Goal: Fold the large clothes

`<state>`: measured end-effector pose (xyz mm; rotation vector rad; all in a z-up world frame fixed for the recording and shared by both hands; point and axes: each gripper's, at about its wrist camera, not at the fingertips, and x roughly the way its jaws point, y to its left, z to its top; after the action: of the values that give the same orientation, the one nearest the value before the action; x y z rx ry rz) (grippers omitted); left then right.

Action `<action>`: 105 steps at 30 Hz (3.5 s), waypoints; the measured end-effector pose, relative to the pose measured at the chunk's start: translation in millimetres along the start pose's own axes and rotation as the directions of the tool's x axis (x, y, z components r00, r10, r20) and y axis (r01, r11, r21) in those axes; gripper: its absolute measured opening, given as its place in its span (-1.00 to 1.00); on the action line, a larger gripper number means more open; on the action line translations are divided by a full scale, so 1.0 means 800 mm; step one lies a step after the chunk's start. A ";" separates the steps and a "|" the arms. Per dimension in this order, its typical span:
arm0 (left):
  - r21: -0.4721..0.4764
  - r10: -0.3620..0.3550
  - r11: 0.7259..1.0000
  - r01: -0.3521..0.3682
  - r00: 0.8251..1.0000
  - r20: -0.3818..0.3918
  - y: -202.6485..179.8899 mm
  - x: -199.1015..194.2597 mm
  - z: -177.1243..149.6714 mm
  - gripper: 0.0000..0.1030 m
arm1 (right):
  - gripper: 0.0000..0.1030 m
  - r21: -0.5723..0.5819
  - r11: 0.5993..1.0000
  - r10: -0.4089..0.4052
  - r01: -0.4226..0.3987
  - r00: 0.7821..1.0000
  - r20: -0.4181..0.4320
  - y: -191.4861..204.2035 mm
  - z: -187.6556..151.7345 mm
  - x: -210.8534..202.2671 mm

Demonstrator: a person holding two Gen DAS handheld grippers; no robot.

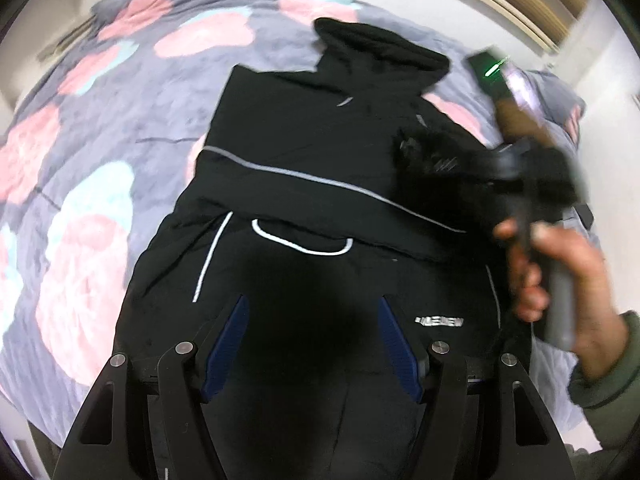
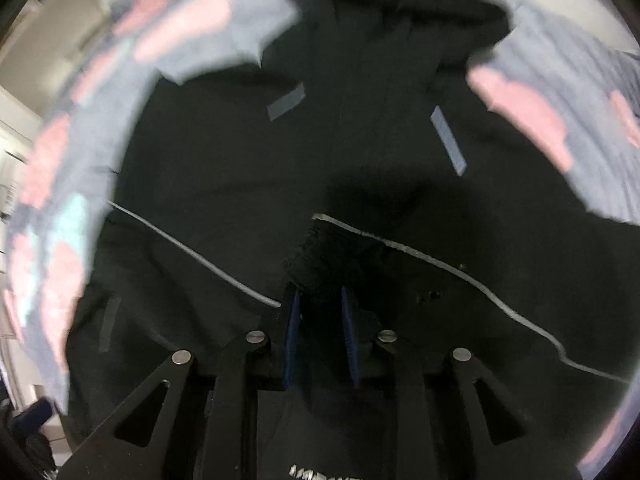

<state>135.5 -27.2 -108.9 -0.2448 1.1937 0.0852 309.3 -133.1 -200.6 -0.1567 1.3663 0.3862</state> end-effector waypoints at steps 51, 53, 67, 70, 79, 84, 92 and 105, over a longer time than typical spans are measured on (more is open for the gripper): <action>0.083 -0.439 0.898 0.432 0.893 0.102 -0.059 0.081 0.203 -0.67 | 0.19 0.120 0.984 0.112 -0.134 0.978 0.174 -0.189 -0.104 -0.136; 0.069 -0.408 0.913 0.403 0.901 0.148 -0.032 0.060 0.213 -0.67 | 0.19 0.127 0.980 0.130 -0.156 0.973 0.192 -0.189 -0.101 -0.146; -0.048 -0.020 0.999 0.016 0.996 -0.089 0.077 0.212 0.197 -0.52 | 0.25 0.106 0.978 -0.183 0.179 0.983 0.025 -0.172 -0.067 -0.001; -0.035 0.027 0.999 -0.030 0.996 -0.086 0.072 0.211 0.198 -0.50 | 0.25 0.060 0.975 -0.217 0.216 0.976 0.025 -0.163 -0.066 -0.001; -0.075 0.065 0.996 -0.049 0.974 0.219 0.072 0.070 0.212 0.28 | 0.25 0.109 0.992 -0.072 0.056 0.986 0.149 -0.167 -0.053 -0.095; -0.024 -0.088 0.995 0.094 0.979 0.186 0.030 0.092 0.222 0.29 | 0.25 0.054 0.991 -0.126 0.120 0.983 0.137 -0.137 -0.024 -0.068; -0.027 -0.004 1.000 0.002 0.998 -0.068 -0.002 0.244 0.209 0.29 | 0.27 0.062 0.987 -0.153 0.151 0.988 0.016 -0.159 -0.024 0.015; 0.047 -0.062 0.997 0.065 0.996 -0.067 -0.085 0.178 0.155 0.29 | 0.32 -0.171 0.976 -0.130 0.133 0.991 0.030 -0.099 -0.080 -0.022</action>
<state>313.9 -72.9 -188.6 -0.2435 1.2500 -0.0082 275.9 -230.7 -205.7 -0.3843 1.2956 0.3940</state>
